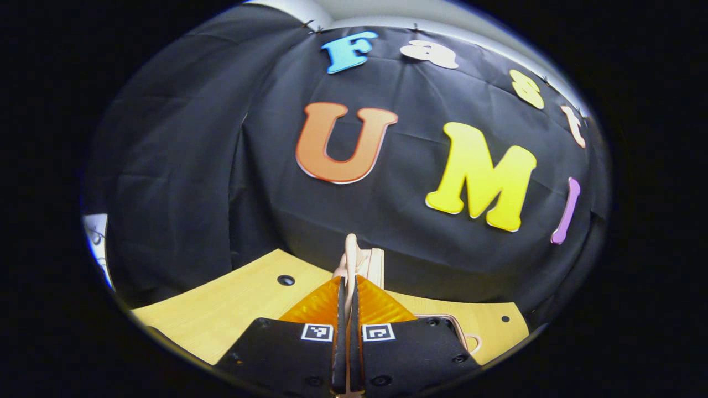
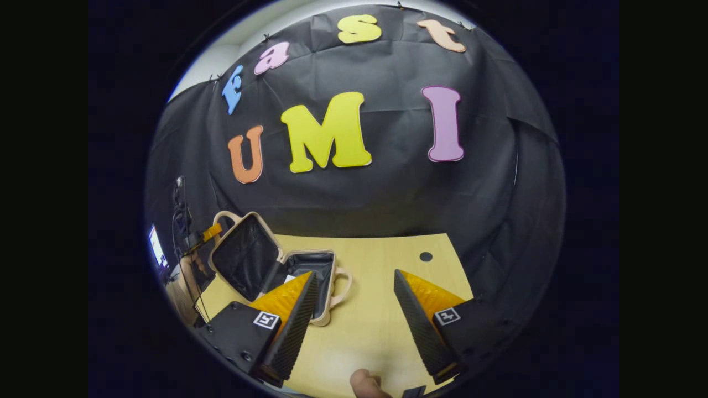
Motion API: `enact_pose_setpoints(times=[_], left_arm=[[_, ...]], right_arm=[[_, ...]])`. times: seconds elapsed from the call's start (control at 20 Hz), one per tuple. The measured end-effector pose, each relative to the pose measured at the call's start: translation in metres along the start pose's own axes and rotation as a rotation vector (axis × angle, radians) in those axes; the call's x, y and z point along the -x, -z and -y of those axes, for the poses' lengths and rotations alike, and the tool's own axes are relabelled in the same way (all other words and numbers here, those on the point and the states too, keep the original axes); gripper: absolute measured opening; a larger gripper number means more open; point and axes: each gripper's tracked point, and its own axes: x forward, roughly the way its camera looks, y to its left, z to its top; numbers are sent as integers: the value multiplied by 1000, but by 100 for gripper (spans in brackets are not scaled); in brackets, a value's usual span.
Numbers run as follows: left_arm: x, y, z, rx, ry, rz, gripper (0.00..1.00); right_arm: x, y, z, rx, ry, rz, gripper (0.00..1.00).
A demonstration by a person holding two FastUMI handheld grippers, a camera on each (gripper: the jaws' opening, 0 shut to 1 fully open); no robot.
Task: First open the suitcase, pack the skin care products into it, and then close the suitcase.
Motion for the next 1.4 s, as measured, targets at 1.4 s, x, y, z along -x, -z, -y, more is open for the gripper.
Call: enact_pose_setpoints(times=[1.4], left_arm=[[23,257,301,-323,321,-471,27]], right_arm=[[30,62,102,-119,32,-119,83]])
